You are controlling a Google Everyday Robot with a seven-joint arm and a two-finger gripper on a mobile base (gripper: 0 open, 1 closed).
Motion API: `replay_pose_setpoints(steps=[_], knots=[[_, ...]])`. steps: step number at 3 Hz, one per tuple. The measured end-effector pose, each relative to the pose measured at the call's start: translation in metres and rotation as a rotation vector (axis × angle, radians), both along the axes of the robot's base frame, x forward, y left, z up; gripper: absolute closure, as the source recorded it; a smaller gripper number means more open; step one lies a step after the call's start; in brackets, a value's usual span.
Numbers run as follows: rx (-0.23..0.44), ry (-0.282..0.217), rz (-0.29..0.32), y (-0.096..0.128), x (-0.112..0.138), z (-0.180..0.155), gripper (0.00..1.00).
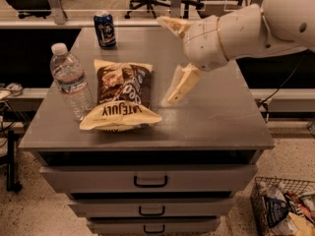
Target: Move brown chip bag near water bottle
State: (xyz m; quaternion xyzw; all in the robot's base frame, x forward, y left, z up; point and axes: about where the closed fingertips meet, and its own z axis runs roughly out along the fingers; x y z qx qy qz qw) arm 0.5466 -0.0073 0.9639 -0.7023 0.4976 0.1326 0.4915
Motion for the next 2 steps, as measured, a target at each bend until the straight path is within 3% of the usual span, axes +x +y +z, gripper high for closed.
replay_pose_setpoints(steps=[1, 2], knots=[[-0.008, -0.175, -0.123, -0.0455, 0.0266, 0.0733, 0.00], [-0.008, -0.175, -0.123, -0.0454, 0.0266, 0.0733, 0.00]])
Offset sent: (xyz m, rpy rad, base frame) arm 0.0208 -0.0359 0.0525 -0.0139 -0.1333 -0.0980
